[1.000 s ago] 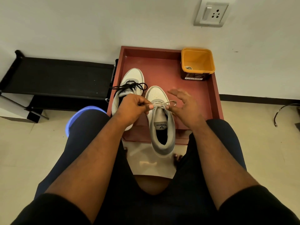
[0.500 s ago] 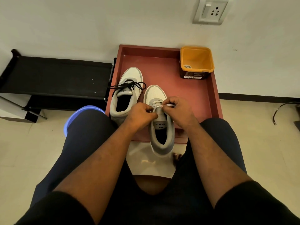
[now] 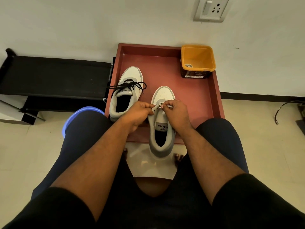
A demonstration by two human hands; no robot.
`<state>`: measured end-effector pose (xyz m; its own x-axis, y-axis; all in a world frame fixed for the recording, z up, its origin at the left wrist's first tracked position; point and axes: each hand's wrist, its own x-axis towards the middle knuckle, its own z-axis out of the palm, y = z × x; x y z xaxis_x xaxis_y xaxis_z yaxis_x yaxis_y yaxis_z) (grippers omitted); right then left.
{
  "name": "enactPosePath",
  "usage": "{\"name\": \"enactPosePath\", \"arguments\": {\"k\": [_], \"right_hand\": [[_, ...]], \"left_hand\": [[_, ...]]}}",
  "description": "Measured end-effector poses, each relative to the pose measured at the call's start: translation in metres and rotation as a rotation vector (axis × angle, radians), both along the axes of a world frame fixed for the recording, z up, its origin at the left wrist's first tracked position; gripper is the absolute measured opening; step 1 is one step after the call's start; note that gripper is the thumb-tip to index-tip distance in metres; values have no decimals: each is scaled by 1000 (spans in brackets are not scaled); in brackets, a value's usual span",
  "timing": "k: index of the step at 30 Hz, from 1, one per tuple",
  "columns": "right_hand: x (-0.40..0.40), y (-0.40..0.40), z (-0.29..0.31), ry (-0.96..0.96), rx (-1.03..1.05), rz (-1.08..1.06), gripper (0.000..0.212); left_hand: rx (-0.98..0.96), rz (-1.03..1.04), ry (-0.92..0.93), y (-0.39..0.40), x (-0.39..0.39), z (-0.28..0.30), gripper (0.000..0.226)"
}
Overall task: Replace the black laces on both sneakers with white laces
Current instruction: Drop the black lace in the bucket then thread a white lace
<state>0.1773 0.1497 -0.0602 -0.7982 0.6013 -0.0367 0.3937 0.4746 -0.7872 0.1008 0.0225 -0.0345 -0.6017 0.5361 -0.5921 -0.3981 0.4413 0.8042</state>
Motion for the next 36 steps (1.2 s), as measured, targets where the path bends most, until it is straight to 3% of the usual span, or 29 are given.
{"name": "enactPosePath", "arguments": {"k": [19, 24, 29, 34, 36], "right_hand": [[-2, -5, -11, -80, -39, 29, 10], [-1, -11, -11, -134, 59, 21, 11], [1, -14, -10, -164, 86, 17, 11], [4, -8, -3, -150, 36, 27, 8], [6, -3, 0, -185, 58, 34, 5]], "left_hand": [[42, 87, -52, 0, 0, -10, 21], [26, 142, 321, 9, 15, -25, 16], [-5, 201, 393, 14, 16, -35, 12], [-204, -92, 621, 15, 5, -38, 13], [-209, -11, 593, 17, 7, -31, 13]]}}
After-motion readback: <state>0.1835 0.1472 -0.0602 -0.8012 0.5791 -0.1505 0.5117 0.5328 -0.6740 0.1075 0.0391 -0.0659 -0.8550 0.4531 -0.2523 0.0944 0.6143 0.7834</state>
